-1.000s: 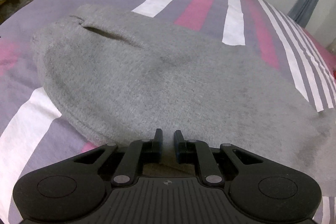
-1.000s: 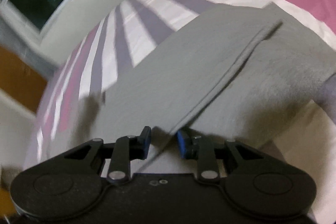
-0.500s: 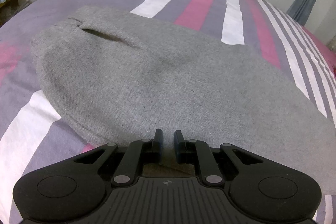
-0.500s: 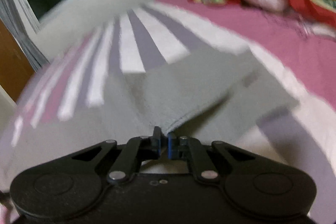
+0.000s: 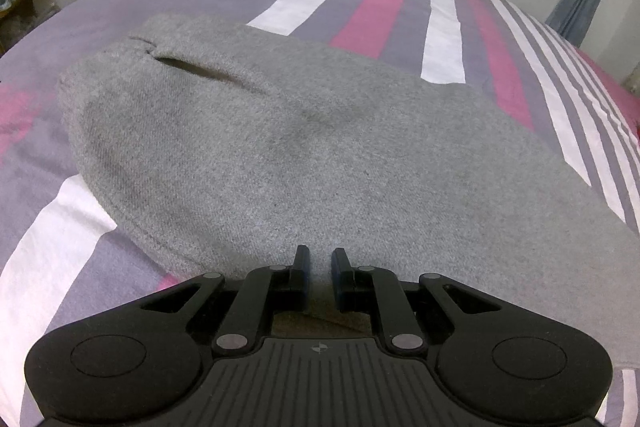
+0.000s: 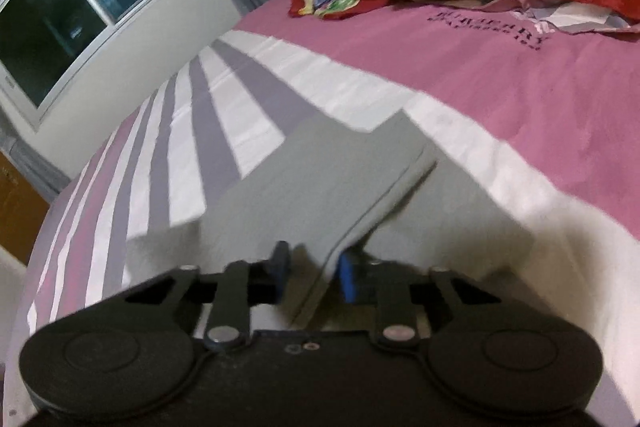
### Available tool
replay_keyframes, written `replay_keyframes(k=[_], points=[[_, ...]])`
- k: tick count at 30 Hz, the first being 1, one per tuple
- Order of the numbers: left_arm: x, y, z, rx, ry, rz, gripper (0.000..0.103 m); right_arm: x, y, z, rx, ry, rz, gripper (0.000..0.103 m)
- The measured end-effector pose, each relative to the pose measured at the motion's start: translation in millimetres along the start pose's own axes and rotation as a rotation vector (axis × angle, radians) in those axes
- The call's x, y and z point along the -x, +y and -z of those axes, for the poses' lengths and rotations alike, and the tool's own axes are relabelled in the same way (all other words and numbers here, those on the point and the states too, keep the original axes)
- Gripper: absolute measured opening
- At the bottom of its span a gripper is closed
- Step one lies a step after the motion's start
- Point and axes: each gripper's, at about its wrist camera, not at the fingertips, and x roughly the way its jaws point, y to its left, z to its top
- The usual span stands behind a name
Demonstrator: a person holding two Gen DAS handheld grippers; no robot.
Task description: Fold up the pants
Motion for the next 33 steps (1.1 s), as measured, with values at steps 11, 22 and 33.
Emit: replay_keyframes(k=[11, 22, 33], points=[[-1, -2, 1, -0.006, -0.003, -0.006, 0.012, 38, -5, -17, 0.138, -0.109, 0.064, 0.005], [-1, -3, 1, -0.013, -0.010, -0.009, 0.012, 56, -50, 7, -0.011, -0.027, 0.077, 0.023], [0, -2, 2, -0.017, -0.011, -0.005, 0.012, 40, -85, 5, -0.326, -0.004, -0.020, 0.037]])
